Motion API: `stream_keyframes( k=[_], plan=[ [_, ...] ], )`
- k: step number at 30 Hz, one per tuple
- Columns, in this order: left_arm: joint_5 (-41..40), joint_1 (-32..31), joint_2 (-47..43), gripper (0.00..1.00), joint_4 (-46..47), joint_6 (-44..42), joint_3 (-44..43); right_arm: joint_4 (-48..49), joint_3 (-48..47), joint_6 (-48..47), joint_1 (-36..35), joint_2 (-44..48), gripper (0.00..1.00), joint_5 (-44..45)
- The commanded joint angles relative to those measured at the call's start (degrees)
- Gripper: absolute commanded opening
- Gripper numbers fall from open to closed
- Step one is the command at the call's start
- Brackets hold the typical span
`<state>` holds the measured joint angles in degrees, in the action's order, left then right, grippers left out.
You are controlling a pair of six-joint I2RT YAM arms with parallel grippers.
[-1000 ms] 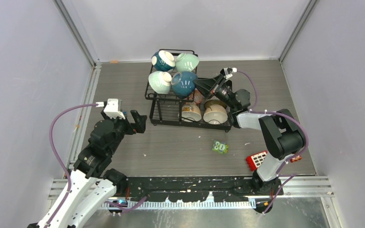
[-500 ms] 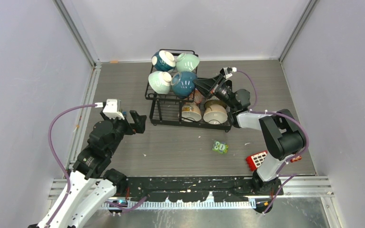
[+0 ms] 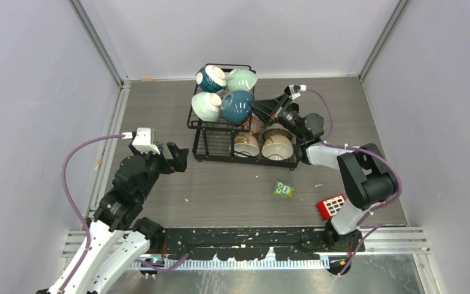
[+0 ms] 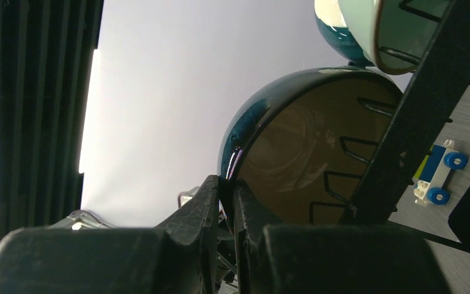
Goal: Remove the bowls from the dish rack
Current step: Pick up the bowl from the dish rack.
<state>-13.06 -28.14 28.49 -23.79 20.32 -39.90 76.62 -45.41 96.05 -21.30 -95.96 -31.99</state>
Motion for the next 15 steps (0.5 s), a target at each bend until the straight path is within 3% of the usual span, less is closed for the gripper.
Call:
stream_keyframes(
  k=[1, 15],
  plan=[
    [-0.6, -0.2, -0.6, 0.98, 2.6, -0.5, -0.6, 5.7, -2.9, 0.4, 0.3, 5.0, 0.01, 0.9],
    [-0.6, -0.2, -0.9, 0.98, 2.6, -0.4, -0.5, 5.7, -4.9, 1.8, 0.4, 6.0, 0.01, 0.2]
  ],
)
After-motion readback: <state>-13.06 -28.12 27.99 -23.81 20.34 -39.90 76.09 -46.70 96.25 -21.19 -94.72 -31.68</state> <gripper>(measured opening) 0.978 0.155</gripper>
